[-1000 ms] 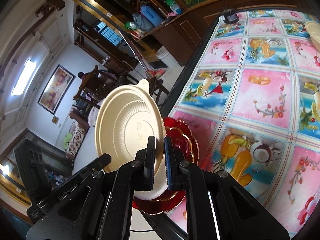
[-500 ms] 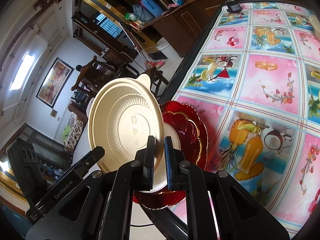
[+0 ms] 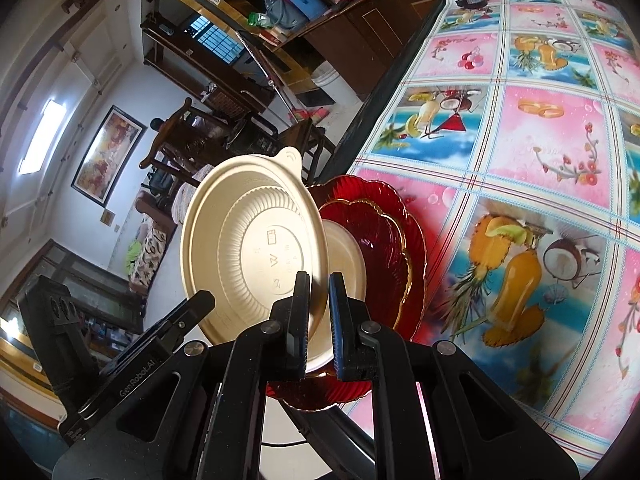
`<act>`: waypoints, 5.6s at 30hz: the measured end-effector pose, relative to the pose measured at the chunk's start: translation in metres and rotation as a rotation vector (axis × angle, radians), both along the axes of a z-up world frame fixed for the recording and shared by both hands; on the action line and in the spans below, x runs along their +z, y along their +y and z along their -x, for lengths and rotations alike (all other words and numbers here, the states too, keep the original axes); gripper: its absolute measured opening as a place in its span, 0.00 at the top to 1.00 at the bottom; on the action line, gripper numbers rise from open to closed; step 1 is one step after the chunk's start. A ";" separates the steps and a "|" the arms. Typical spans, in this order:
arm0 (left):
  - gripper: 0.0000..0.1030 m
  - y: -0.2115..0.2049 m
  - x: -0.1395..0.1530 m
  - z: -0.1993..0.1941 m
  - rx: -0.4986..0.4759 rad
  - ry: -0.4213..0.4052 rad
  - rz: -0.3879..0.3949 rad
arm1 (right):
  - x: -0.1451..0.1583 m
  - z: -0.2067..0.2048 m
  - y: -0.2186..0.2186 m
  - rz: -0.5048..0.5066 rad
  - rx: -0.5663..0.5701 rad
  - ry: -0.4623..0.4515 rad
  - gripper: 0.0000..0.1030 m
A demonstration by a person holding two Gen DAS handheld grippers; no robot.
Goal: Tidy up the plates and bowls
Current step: 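Lower the tan bowl onto the white plate atop the red stack, then open the right gripper to release the tan bowl, then withdraw the right gripper toward the white paper bowl on the table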
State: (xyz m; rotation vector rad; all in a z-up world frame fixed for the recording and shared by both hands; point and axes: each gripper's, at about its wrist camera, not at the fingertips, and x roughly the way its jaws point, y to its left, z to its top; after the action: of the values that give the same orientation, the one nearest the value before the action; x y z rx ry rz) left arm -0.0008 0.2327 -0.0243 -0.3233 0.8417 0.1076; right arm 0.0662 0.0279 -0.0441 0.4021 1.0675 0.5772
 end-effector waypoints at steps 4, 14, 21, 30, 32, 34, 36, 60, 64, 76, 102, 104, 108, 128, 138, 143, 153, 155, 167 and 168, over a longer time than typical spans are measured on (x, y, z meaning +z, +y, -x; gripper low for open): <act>0.84 0.000 -0.004 0.000 -0.001 0.012 -0.006 | -0.006 -0.003 0.000 0.000 0.004 0.011 0.91; 0.84 0.003 -0.013 0.000 0.000 0.049 -0.014 | -0.017 -0.007 0.004 -0.011 0.019 0.035 0.91; 0.84 0.003 -0.015 -0.001 -0.002 0.055 -0.017 | -0.020 -0.008 0.004 -0.017 0.021 0.043 0.91; 0.84 0.004 -0.019 -0.004 -0.010 0.074 -0.023 | -0.035 -0.012 0.005 -0.019 0.011 0.064 0.91; 0.84 0.004 -0.020 -0.004 -0.014 0.079 -0.019 | -0.036 -0.013 0.003 -0.022 0.008 0.068 0.91; 0.84 0.006 -0.021 -0.005 -0.014 0.084 -0.007 | -0.037 -0.014 0.003 -0.024 0.007 0.072 0.91; 0.84 0.006 -0.021 -0.006 -0.014 0.084 -0.011 | -0.037 -0.014 0.004 -0.022 0.008 0.072 0.91; 0.83 0.011 -0.018 -0.010 -0.124 0.169 0.074 | -0.030 -0.012 -0.014 -0.140 -0.002 0.177 0.91; 0.82 0.012 -0.012 -0.009 -0.140 0.175 0.061 | -0.030 -0.012 -0.016 -0.182 0.000 0.205 0.91; 0.79 0.013 -0.010 -0.017 -0.176 0.215 0.083 | -0.038 -0.011 -0.023 -0.248 -0.014 0.256 0.91; 0.66 0.019 -0.019 -0.026 -0.172 0.253 0.096 | -0.058 -0.024 -0.032 -0.330 -0.039 0.347 0.90; 0.66 0.018 -0.020 -0.027 -0.171 0.257 0.098 | -0.057 -0.024 -0.033 -0.329 -0.036 0.347 0.88; 0.66 0.018 -0.019 -0.026 -0.172 0.251 0.093 | -0.054 -0.023 -0.034 -0.328 -0.038 0.347 0.64; 0.47 -0.031 0.014 -0.010 -0.144 0.063 -0.180 | -0.042 -0.016 -0.075 -0.294 -0.112 0.270 0.62; 0.47 -0.076 0.026 -0.007 -0.221 0.017 -0.199 | -0.039 -0.009 -0.118 -0.313 -0.191 0.249 0.62; 0.47 -0.102 0.030 -0.007 -0.276 0.010 -0.204 | -0.038 -0.003 -0.144 -0.330 -0.232 0.236 0.62; 0.45 -0.150 0.031 -0.013 -0.367 0.025 -0.202 | -0.031 0.013 -0.204 -0.353 -0.309 0.218 0.62; 0.44 -0.163 0.029 -0.016 -0.396 0.038 -0.200 | -0.026 0.015 -0.220 -0.349 -0.326 0.206 0.62; 0.42 -0.260 0.007 -0.047 -0.615 0.217 -0.133 | 0.058 0.028 -0.357 -0.164 -0.454 -0.042 0.63; 0.42 -0.272 0.008 -0.050 -0.635 0.223 -0.137 | 0.070 0.030 -0.374 -0.133 -0.485 -0.078 0.63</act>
State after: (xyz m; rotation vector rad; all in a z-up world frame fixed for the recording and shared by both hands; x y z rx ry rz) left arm 0.0495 -0.0393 -0.0167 0.0964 1.1174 -0.3960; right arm 0.0357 -0.3462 0.0255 0.7237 0.8186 0.2280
